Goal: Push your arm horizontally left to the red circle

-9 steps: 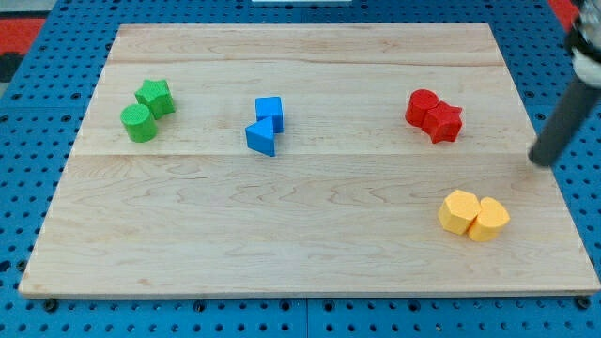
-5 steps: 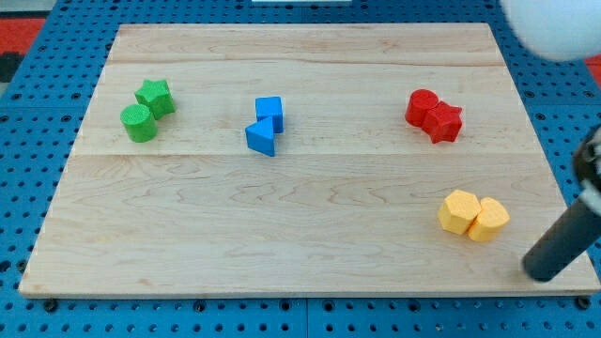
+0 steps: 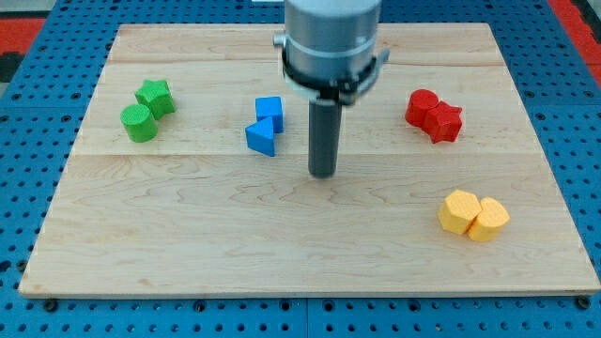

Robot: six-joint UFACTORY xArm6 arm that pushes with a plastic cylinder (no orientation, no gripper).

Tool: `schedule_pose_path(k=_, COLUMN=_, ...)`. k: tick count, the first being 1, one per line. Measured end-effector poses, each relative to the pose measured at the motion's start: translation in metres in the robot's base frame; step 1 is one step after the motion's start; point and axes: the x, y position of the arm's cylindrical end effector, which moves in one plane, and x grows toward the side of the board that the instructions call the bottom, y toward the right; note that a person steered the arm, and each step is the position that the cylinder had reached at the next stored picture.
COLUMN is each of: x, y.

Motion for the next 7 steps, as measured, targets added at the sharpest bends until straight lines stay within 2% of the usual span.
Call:
schedule_pose_path(k=1, x=-0.033, y=0.004)
schedule_pose_path(k=4, x=-0.064, y=-0.018)
schedule_pose_path(k=6, x=-0.092, y=0.005)
schedule_pose_path(k=7, x=-0.112, y=0.039)
